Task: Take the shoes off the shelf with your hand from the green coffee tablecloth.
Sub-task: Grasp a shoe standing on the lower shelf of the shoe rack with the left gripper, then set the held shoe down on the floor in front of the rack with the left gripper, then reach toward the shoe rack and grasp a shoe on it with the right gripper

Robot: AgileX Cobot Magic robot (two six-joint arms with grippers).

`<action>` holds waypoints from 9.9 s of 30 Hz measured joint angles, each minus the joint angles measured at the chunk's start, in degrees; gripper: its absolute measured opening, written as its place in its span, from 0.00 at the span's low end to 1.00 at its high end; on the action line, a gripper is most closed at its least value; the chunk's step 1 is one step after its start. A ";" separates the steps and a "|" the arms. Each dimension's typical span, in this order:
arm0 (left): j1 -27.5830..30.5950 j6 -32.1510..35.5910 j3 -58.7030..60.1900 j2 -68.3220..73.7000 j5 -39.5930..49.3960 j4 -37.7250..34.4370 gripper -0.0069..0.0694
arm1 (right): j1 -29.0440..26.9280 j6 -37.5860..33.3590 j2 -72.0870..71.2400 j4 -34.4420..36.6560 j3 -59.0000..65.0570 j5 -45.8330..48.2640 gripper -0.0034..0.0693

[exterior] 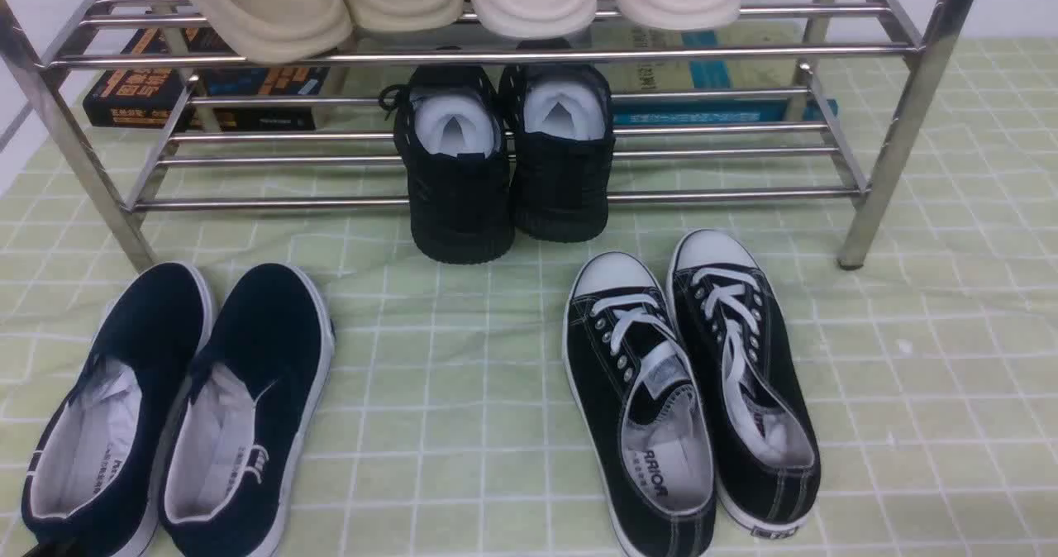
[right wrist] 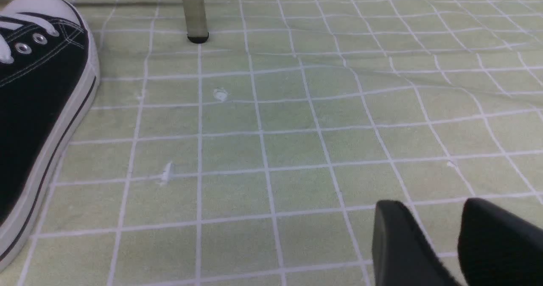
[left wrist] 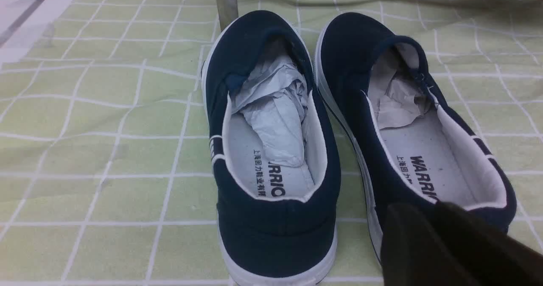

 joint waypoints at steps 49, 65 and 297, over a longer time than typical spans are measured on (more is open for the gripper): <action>0.00 -33.24 0.23 0.00 0.56 -34.38 0.29 | 0.00 0.00 0.00 0.00 0.00 0.00 0.37; 0.00 -28.76 -26.49 21.58 15.83 -18.23 0.09 | 0.00 0.00 0.00 0.00 0.00 0.00 0.37; 7.23 -3.51 -65.00 73.95 42.39 -10.59 0.11 | 50.08 8.24 117.36 0.91 -124.20 48.42 0.24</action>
